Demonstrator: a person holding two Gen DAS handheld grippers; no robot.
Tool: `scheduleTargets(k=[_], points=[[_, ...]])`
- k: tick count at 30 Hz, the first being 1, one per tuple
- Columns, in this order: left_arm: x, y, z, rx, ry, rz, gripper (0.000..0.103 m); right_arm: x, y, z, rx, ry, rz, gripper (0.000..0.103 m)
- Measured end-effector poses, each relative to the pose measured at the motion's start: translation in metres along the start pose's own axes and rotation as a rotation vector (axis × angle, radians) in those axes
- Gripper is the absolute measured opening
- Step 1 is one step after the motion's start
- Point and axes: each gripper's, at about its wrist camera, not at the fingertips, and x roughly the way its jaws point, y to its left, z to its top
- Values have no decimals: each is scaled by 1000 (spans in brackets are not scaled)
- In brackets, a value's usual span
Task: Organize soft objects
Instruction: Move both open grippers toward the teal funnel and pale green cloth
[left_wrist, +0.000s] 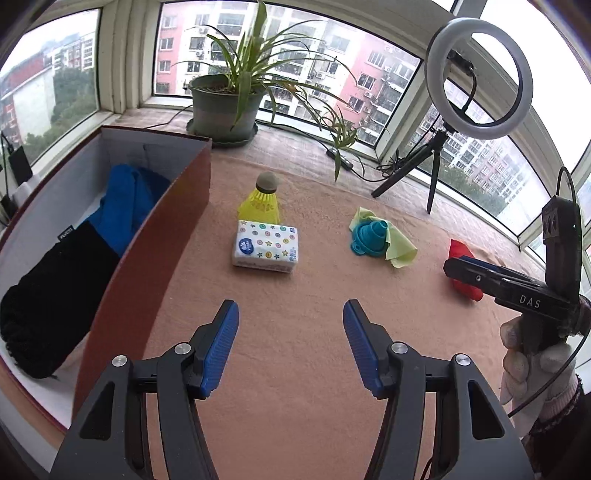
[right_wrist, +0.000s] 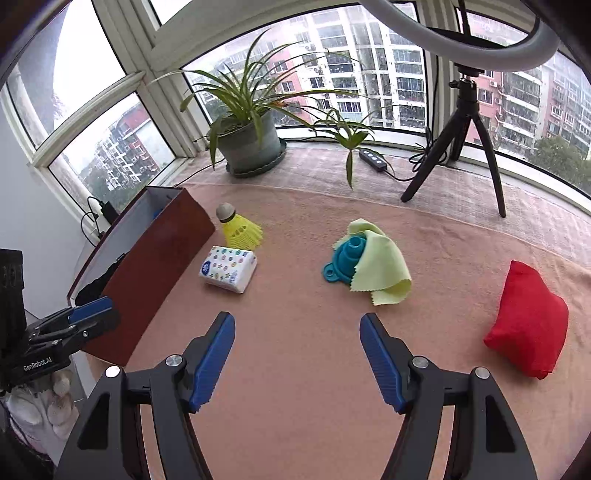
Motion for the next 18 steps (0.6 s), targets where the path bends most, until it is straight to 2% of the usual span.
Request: scheduleTargets(k=[10,18], points=[[59,-41,15,43,74,-35,58,53,-60,13,4,86,-60,66],[111,-70,27,152,119,-23,58,95,-73,23,-64,159,-60,66]])
